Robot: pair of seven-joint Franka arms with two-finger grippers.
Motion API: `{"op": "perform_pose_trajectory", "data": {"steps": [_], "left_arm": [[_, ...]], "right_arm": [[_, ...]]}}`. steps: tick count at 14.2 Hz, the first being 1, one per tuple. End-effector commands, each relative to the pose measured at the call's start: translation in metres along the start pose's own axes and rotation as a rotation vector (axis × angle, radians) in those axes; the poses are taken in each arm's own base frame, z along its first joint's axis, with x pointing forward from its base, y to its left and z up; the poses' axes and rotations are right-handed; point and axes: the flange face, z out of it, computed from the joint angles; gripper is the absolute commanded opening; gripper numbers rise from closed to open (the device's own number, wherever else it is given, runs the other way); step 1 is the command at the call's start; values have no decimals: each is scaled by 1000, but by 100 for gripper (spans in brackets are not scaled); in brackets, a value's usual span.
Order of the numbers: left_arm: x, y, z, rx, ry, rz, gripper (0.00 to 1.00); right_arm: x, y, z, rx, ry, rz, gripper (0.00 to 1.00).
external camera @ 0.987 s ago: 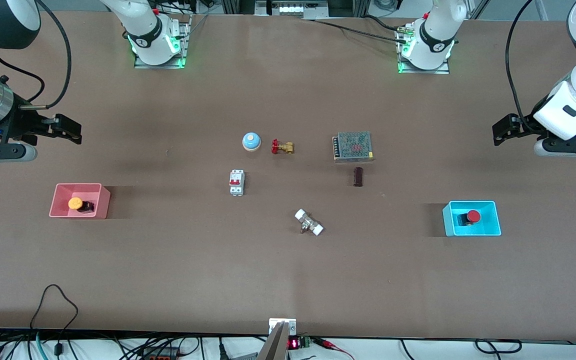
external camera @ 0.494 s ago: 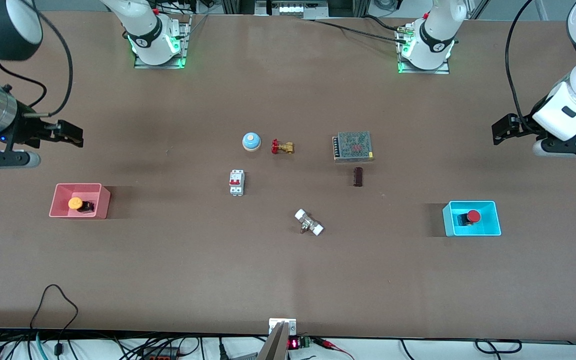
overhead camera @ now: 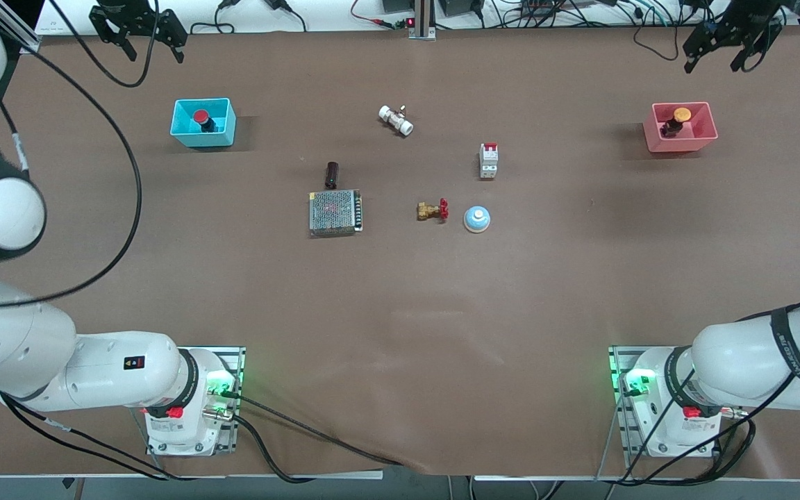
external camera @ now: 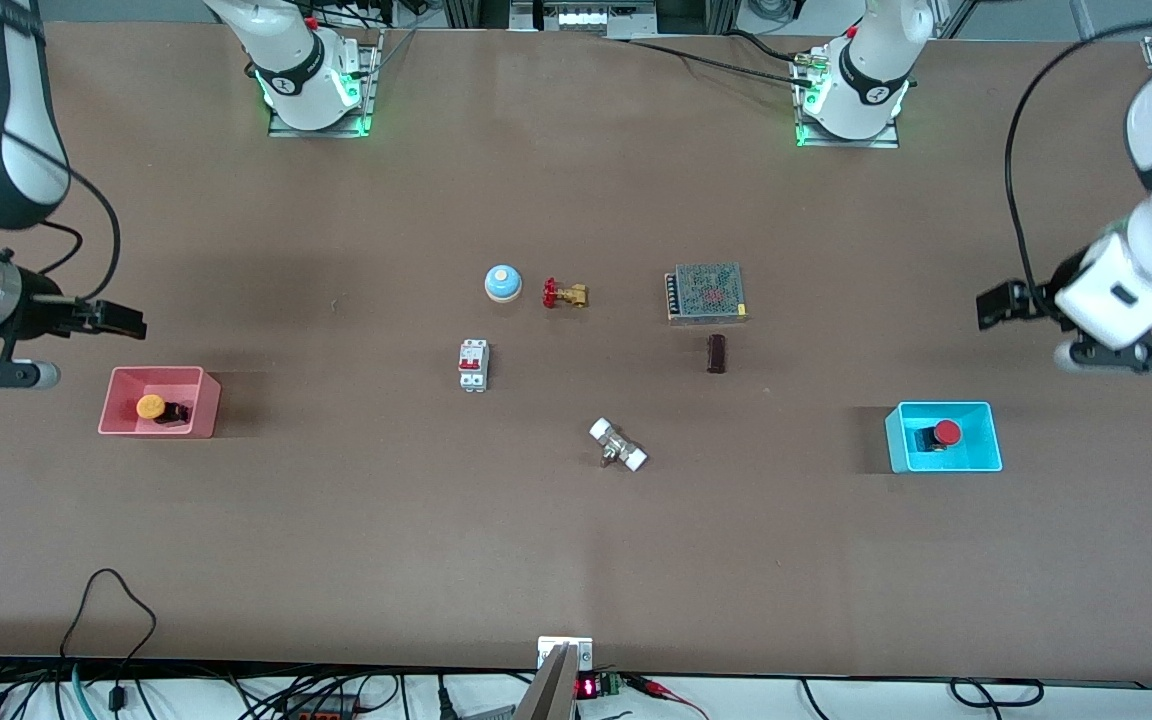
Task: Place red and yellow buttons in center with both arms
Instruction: 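Lower the right gripper into the pink bin while the left gripper enters the cyan bin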
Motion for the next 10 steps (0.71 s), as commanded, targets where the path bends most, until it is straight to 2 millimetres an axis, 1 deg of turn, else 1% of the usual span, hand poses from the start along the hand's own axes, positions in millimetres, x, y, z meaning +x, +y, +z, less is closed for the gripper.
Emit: {"op": "perform_pose_trajectory", "data": {"steps": [1, 2, 3, 4, 5, 6, 7, 9, 10], "left_arm": [[37, -4, 40, -11, -24, -9, 100], [49, -9, 56, -12, 6, -16, 100], [60, -25, 77, -16, 24, -38, 100], [70, -39, 101, -23, 39, -58, 100], [77, -42, 121, -27, 48, -62, 100], [82, -45, 142, -31, 45, -70, 100], [86, -45, 159, -34, 36, -85, 100], [91, -44, 187, -39, 36, -101, 100], [90, -43, 201, -41, 29, -100, 100]], "right_arm": [[15, 19, 42, 6, 27, -27, 100], [19, 31, 60, -13, 38, -39, 100], [26, 39, 79, -22, 49, -59, 100], [31, 45, 92, -19, 60, -66, 100], [37, 45, 104, -24, 77, -73, 100], [41, 48, 112, -43, 83, -84, 100], [45, 49, 119, -77, 96, -105, 100], [50, 48, 133, -83, 104, -115, 100], [51, 47, 140, -85, 99, -120, 100]]}}
